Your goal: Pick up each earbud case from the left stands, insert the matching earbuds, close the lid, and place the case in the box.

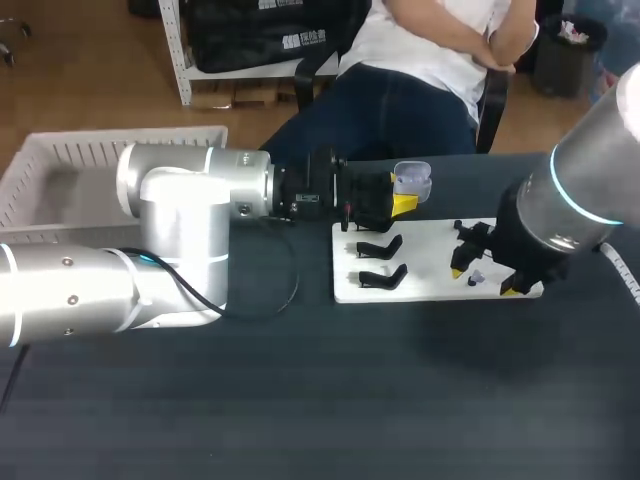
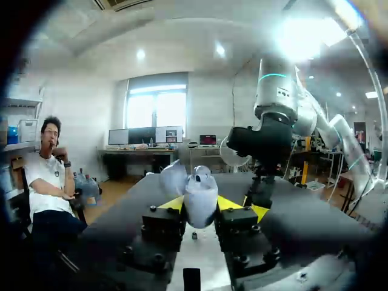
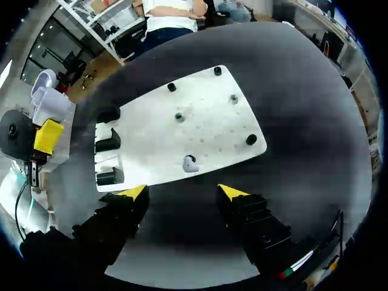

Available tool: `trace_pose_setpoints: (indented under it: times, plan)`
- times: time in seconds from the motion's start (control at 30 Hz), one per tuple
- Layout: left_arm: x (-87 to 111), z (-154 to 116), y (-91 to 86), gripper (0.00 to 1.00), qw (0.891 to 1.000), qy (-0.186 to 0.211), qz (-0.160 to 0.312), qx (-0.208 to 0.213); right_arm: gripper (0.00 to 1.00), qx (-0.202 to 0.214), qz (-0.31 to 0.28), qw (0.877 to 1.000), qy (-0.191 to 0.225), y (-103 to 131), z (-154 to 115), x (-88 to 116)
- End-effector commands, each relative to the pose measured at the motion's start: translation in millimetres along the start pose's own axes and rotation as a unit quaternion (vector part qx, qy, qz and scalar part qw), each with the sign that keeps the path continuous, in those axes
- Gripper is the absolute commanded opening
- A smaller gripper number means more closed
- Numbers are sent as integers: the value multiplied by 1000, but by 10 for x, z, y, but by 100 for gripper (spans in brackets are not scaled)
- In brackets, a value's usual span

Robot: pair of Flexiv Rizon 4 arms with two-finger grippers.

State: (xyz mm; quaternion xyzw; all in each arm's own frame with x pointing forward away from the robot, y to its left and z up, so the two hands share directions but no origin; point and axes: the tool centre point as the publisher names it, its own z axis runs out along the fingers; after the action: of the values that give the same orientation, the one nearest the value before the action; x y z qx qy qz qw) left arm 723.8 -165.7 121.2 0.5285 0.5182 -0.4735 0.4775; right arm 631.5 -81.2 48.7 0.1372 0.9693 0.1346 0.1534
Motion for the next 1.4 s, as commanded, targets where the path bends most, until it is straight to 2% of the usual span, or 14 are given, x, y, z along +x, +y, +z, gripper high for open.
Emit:
trace_pose_setpoints:
  times: [0.03, 0.17, 0.27, 0.57, 1.0, 1.4]
  plan:
    - [9, 6, -1, 0, 1000, -2, 1, -2, 65, -3, 1, 1000, 3, -18, 143, -33]
    - [9, 6, -1, 0, 1000, -2, 1, -2, 60, -4, 2, 1000, 9, -73, 193, -43]
    - [9, 6, -1, 0, 1000, -2, 1, -2, 50, -2, 0, 1000, 11, -98, 207, -46]
    - [9, 6, -1, 0, 1000, -2, 1, -2, 48, -3, -7, 1000, 11, -156, 208, -82]
    - [9, 6, -1, 0, 1000, -2, 1, -2, 47, -11, -8, 1000, 10, -82, 273, -109]
    - [9, 6, -1, 0, 1000, -2, 1, -2, 41, -14, -8, 1000, 9, -31, 294, -136]
